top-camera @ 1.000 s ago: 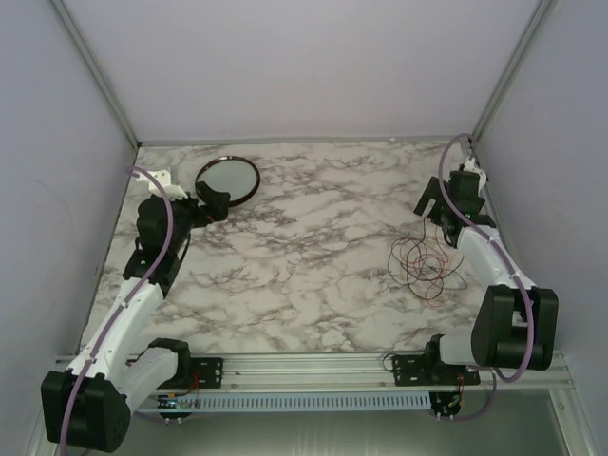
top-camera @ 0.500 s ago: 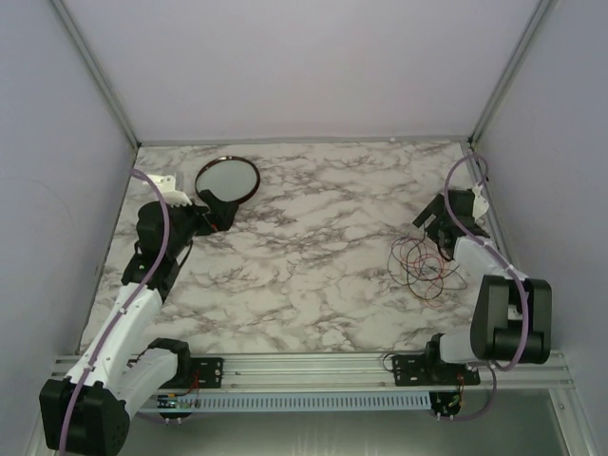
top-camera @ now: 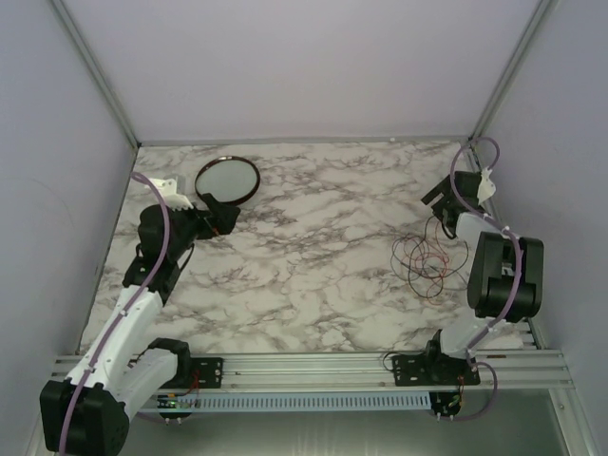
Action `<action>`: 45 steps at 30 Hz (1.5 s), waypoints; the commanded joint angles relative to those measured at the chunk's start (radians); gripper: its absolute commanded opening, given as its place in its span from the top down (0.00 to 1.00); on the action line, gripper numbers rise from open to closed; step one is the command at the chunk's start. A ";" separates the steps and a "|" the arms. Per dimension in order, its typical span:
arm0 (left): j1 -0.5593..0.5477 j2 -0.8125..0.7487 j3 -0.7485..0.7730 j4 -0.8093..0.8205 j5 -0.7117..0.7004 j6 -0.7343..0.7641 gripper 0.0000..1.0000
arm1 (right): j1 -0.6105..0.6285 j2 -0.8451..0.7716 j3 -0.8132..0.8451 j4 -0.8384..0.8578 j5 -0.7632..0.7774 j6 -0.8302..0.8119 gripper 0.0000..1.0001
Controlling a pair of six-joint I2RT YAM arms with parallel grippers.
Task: Zip-tie the wires
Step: Untie the cable at the center of the board.
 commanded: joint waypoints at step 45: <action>-0.015 0.022 0.004 0.034 0.035 -0.008 0.00 | -0.013 -0.033 -0.003 -0.244 0.041 -0.232 0.68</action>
